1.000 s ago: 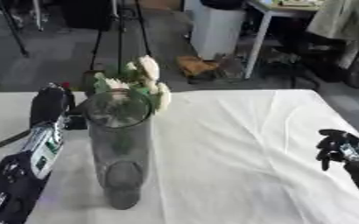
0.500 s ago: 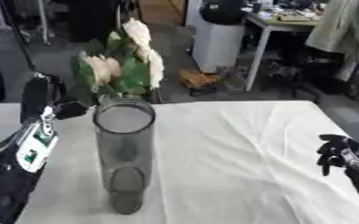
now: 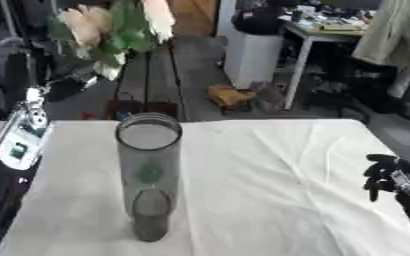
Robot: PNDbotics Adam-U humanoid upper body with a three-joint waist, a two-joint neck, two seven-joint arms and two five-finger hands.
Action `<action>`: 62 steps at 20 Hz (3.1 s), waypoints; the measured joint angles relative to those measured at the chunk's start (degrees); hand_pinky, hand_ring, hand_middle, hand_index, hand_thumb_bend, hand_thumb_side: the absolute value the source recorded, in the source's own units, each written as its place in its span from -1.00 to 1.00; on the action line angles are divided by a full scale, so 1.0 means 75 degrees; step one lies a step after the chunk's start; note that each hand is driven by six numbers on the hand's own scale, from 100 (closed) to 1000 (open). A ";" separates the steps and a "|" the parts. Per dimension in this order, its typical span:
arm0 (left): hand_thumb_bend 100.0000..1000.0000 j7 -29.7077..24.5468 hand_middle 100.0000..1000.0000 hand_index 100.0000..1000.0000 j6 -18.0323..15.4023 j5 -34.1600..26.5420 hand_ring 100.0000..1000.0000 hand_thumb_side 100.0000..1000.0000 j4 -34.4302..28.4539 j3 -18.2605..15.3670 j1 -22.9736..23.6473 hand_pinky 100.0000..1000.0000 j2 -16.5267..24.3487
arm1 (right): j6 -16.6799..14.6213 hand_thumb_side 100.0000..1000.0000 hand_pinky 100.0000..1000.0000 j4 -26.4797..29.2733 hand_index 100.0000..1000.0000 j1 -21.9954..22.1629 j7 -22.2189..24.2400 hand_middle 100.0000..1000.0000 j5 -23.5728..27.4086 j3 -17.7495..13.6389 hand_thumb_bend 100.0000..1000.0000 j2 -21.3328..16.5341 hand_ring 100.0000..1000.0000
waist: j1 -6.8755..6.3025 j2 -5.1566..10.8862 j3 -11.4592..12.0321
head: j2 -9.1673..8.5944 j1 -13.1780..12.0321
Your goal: Arrange flowers into the vase.
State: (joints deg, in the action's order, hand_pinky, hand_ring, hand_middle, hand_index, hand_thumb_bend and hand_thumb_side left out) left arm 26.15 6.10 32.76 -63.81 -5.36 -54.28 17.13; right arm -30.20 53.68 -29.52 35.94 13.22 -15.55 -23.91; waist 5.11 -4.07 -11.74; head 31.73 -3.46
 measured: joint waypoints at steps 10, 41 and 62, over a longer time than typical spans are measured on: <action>1.00 -0.0041 -1.00 -0.86 -0.0345 -0.2439 -1.00 -0.29 -0.1202 0.0355 -0.0268 -1.00 -0.0023 | 0.0055 0.34 -0.54 0.0036 0.54 0.0111 0.0055 -0.04 -0.0018 -0.0003 -1.00 0.0013 -0.17 | -0.0034 0.0083 0.0103 | 0.0093 0.0000; 1.00 -0.1131 -1.00 -0.86 -0.0501 -0.9283 -1.00 -0.21 -0.3295 0.1397 -0.0826 -1.00 -0.0274 | 0.0154 0.37 -0.53 0.0141 0.55 0.0307 0.0154 -0.04 -0.0080 -0.0057 -1.00 0.0065 -0.17 | -0.0125 0.0265 0.0063 | 0.0185 -0.0002; 1.00 -0.2175 -1.00 -0.86 0.0640 -0.8365 -1.00 -0.22 -0.2163 0.1486 -0.0843 -1.00 0.0692 | 0.0155 0.38 -0.53 0.0140 0.55 0.0440 0.0155 -0.05 -0.0109 -0.0102 -1.00 0.0063 -0.17 | -0.0198 0.0407 0.0208 | 0.0267 0.0071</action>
State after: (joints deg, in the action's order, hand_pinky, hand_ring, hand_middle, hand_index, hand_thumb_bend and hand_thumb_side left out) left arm 9.84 10.90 -29.98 -80.03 5.78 -60.59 22.32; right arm -29.04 54.73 -26.22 37.10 12.40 -16.31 -23.43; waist 3.62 -1.01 -10.18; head 33.73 -2.93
